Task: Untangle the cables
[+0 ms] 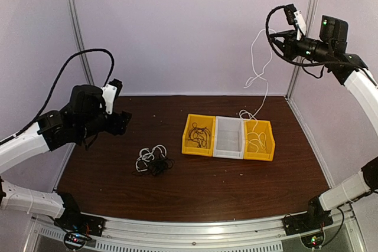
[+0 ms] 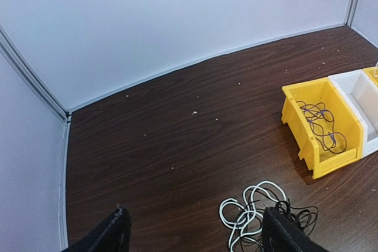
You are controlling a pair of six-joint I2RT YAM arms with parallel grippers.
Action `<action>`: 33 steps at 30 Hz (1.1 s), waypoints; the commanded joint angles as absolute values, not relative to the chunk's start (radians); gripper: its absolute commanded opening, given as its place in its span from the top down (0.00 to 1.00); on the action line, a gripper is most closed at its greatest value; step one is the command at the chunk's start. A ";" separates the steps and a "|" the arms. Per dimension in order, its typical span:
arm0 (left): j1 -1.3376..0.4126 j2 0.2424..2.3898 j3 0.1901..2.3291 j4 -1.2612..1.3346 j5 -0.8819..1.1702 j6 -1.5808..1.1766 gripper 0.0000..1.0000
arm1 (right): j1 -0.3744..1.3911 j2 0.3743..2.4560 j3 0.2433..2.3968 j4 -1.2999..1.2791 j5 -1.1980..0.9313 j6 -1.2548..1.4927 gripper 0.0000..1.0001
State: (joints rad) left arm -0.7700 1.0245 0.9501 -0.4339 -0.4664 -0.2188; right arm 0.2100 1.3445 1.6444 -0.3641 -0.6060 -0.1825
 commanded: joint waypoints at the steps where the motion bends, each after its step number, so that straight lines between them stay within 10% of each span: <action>1: -0.719 1.014 0.896 -0.335 -0.440 -0.171 0.22 | 0.188 1.311 1.651 -0.395 -0.559 -0.215 1.00; 33: -0.646 1.013 0.770 -0.259 -0.412 -0.147 0.22 | 0.126 1.256 1.275 -0.357 -0.526 -0.255 1.00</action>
